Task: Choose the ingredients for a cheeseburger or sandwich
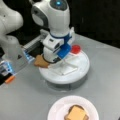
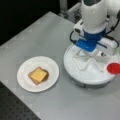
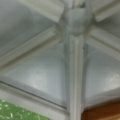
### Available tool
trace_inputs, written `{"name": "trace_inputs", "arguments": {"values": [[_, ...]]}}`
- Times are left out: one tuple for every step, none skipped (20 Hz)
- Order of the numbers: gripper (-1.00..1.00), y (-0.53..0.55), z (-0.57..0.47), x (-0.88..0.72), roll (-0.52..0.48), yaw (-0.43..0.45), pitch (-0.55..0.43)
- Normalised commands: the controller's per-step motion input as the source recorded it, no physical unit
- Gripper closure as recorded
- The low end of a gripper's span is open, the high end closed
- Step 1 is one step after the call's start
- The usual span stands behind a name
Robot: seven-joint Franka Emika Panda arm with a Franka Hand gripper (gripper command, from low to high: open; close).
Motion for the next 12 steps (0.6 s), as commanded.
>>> {"name": "trace_inputs", "arguments": {"values": [[-1.0, -0.06, -0.12, -0.17, -0.2, 0.115, -0.227], [-1.0, -0.05, -0.15, -0.15, -0.216, 0.122, -0.221], [-1.0, -0.04, -0.18, -0.13, -0.216, 0.126, -0.229], [-1.0, -0.02, -0.21, -0.11, -0.2, 0.123, -0.229], [-1.0, 0.0, -0.23, -0.09, -0.178, 0.113, -0.231], [-1.0, 0.02, -0.24, -0.07, -0.165, 0.105, -0.22], [-1.0, 0.04, -0.24, -0.06, -0.155, 0.102, -0.211], [-1.0, 0.06, -0.23, -0.04, -0.149, 0.1, -0.204], [-1.0, 0.07, -0.23, -0.03, -0.143, 0.099, -0.2], [-1.0, 0.08, -0.21, -0.02, -0.141, 0.099, -0.186], [-1.0, 0.1, -0.19, -0.01, -0.133, 0.097, -0.185], [-1.0, 0.11, -0.17, 0.0, -0.127, 0.093, -0.175]]}}
